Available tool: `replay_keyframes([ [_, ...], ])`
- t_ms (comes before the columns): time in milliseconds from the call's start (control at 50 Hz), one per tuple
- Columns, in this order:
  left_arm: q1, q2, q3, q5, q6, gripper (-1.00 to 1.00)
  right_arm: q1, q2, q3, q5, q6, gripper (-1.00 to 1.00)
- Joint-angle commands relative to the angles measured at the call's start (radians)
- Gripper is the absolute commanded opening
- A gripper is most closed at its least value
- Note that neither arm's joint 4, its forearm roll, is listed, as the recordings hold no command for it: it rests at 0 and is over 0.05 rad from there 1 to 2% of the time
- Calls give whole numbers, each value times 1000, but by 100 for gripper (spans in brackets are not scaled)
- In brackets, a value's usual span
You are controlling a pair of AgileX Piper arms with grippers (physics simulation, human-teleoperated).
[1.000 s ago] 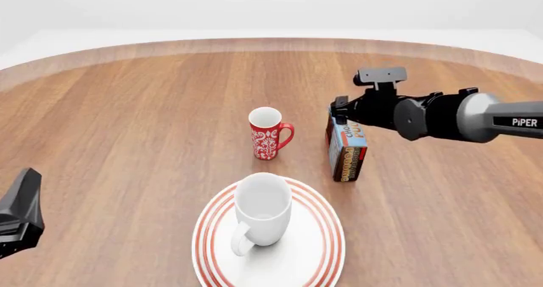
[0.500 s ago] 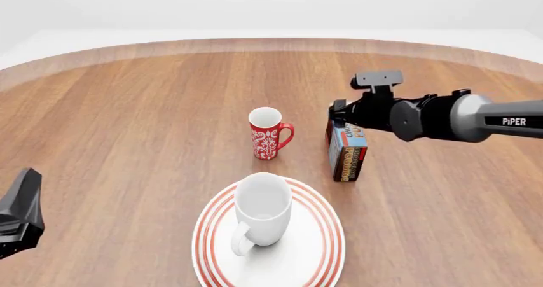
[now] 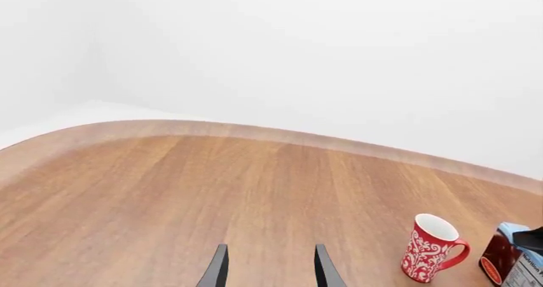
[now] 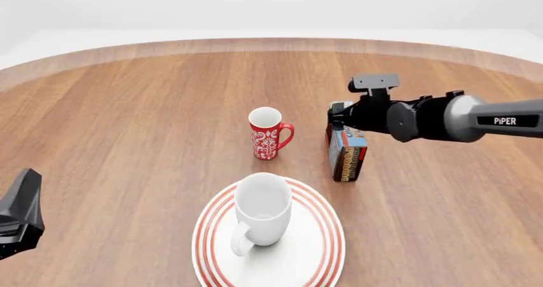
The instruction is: Pick up the white mug and put it on the plate, and put the chocolate pudding to the right of the plate.
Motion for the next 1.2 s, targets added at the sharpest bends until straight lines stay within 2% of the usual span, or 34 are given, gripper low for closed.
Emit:
replay_keyframes([
  [20, -1, -1, 0, 1, -1, 100, 0, 15, -6, 8, 5, 100],
  [1160, 0, -2, 0, 2, -1, 100, 0, 59, -36, 50, 35, 100],
  [1180, -1, -2, 0, 2, -1, 100, 0, 60, -37, 52, 38, -100],
  [1200, -1, -2, 0, 2, -1, 100, 0, 59, -37, 53, 38, -100],
])
